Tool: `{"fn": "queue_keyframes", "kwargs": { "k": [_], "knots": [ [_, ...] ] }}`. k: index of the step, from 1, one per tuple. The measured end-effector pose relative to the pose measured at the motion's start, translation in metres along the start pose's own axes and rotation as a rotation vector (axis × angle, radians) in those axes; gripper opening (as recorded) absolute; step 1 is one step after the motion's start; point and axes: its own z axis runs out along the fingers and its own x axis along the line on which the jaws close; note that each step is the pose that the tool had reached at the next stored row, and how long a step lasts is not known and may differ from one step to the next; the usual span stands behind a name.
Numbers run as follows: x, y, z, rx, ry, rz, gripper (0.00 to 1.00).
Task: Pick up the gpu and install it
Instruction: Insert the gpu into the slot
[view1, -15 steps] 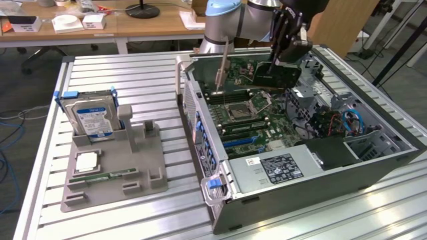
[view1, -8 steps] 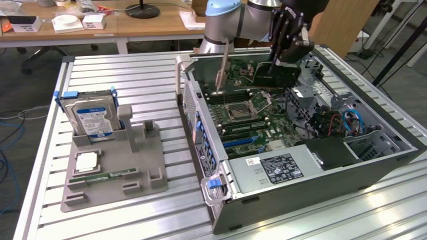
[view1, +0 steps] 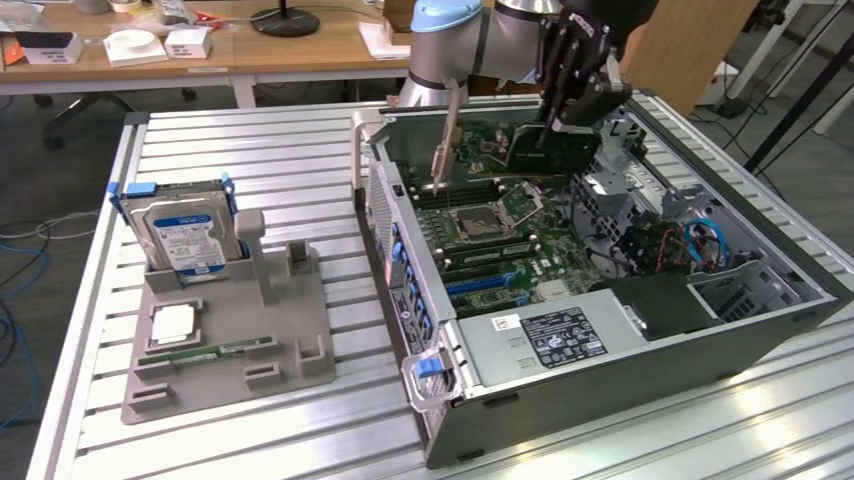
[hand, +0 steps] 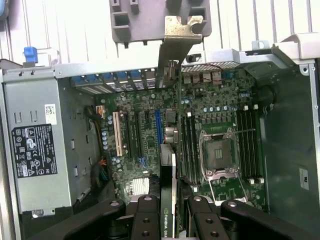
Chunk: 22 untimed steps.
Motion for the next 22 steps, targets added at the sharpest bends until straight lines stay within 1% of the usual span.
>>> {"fn": "queue_keyframes", "kwargs": {
  "k": [8,16,22],
  "knots": [
    [0.0,0.0,0.0,-0.0012,0.0022,-0.05,0.26],
    [-0.0002,-0.0012,0.0,-0.0015,0.0026,-0.061,0.26],
    [-0.0005,-0.0039,-0.0001,-0.0022,0.0046,-0.105,0.26]
  ]
}}
